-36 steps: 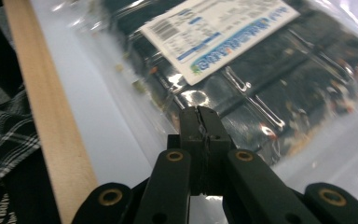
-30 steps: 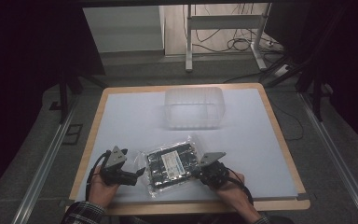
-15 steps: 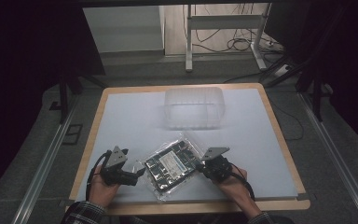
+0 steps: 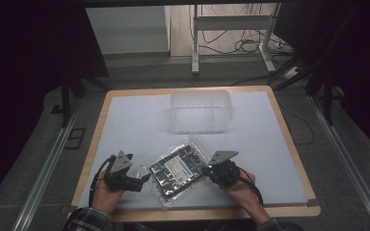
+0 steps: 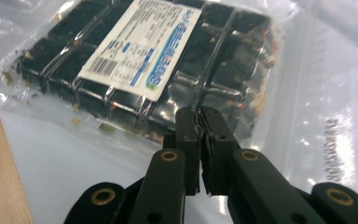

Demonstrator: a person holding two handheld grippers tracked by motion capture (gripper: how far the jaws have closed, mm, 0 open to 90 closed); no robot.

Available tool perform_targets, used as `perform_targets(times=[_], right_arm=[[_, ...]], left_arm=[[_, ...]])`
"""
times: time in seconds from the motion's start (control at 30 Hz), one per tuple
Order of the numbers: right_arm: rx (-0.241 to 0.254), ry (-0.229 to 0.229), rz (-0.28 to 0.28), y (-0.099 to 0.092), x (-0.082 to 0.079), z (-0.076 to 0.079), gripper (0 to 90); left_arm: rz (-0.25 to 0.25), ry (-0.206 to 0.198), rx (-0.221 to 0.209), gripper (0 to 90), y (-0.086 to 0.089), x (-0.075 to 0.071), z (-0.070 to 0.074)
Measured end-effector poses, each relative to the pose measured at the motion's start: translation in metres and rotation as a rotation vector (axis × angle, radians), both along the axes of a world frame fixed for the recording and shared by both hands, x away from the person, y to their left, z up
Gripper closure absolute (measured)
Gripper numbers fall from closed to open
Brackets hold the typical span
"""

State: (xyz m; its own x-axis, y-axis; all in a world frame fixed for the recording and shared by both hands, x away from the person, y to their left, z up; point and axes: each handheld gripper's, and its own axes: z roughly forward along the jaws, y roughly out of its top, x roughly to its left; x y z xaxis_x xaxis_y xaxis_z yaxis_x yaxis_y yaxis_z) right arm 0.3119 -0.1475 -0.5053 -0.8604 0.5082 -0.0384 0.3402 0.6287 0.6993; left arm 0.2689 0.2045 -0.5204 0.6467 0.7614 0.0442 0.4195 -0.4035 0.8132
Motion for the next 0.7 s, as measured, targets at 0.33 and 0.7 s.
perform_targets(times=[0.33,0.7], right_arm=[[0.058,0.000,-0.048,-0.006,0.017,0.008,80.2],[0.066,-0.016,-0.113,-0.015,0.038,0.010,76.3]], left_arm=[[-0.001,0.002,0.007,2.3,0.000,0.000,-0.001],[-0.006,0.002,0.016,2.5,-0.001,0.001,-0.001]])
